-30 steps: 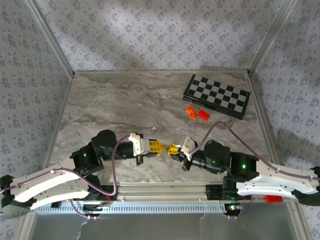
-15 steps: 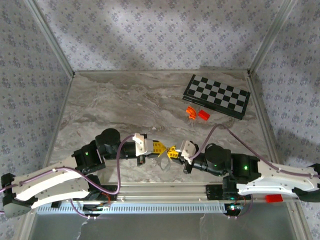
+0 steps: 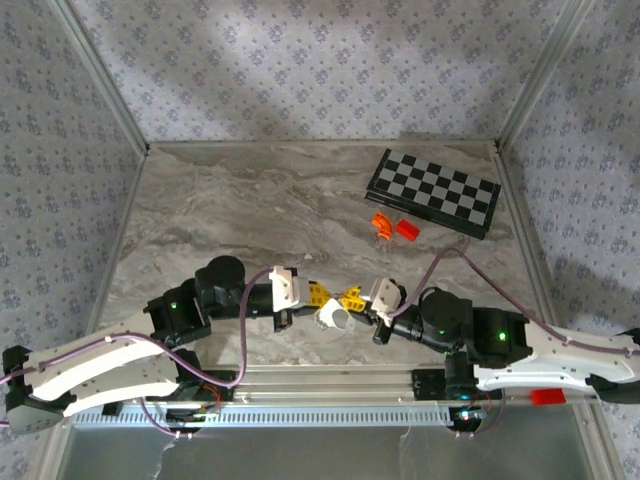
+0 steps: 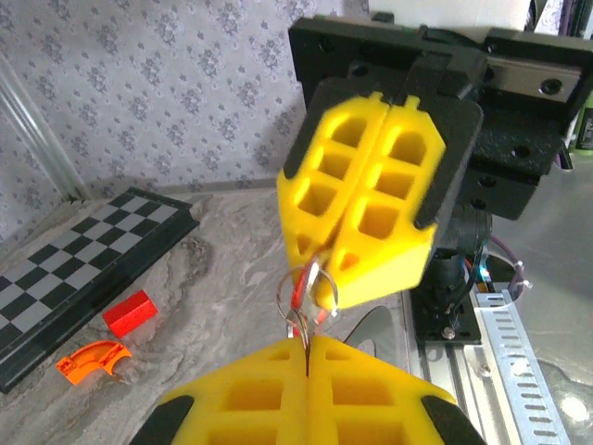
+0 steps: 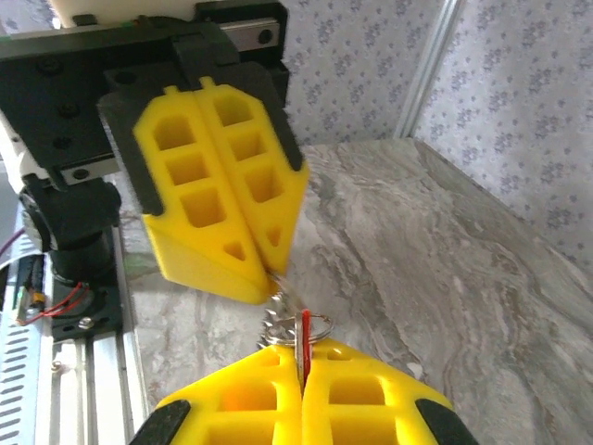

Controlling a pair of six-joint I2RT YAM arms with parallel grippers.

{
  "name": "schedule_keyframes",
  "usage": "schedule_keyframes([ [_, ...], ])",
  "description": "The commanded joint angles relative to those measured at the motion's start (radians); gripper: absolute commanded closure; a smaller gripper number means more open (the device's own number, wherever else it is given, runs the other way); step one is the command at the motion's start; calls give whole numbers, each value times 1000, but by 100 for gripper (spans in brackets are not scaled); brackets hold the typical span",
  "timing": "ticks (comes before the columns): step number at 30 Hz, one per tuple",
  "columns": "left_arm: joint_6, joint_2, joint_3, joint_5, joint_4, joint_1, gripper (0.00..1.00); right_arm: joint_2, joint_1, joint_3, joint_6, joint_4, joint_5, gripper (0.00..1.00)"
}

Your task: Put the keys on the keyring

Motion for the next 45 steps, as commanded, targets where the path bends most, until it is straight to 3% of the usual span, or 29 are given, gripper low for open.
schedule_keyframes([
  [1, 22, 0, 40, 8, -28, -1, 100, -1, 1, 53, -17, -29, 85, 100],
  [15, 44, 78, 36, -14, -73, -1, 100, 81, 2, 122, -48, -106, 120, 100],
  [21, 28, 48, -2, -84, -52, -1, 64, 93, -3, 135, -37, -149, 112, 100],
  [28, -43, -21, -95, -214, 7, 3, 39, 187, -95, 203, 12, -247, 84, 100],
  [32, -55, -64, -129, -325, 7, 4, 36, 245, -166, 220, 39, -252, 62, 100],
  [35, -67, -83, -154, -408, 13, 9, 25, 296, -234, 241, 63, -250, 32, 100],
  [41, -134, -108, -224, -428, 112, 17, 20, 381, -381, 248, 79, -171, -65, 100],
  [42, -143, -112, -240, -421, 138, 16, 11, 402, -408, 254, 80, -160, -88, 100],
  [45, -155, -111, -252, -426, 156, 16, 6, 473, -474, 283, 89, -143, -130, 100],
])
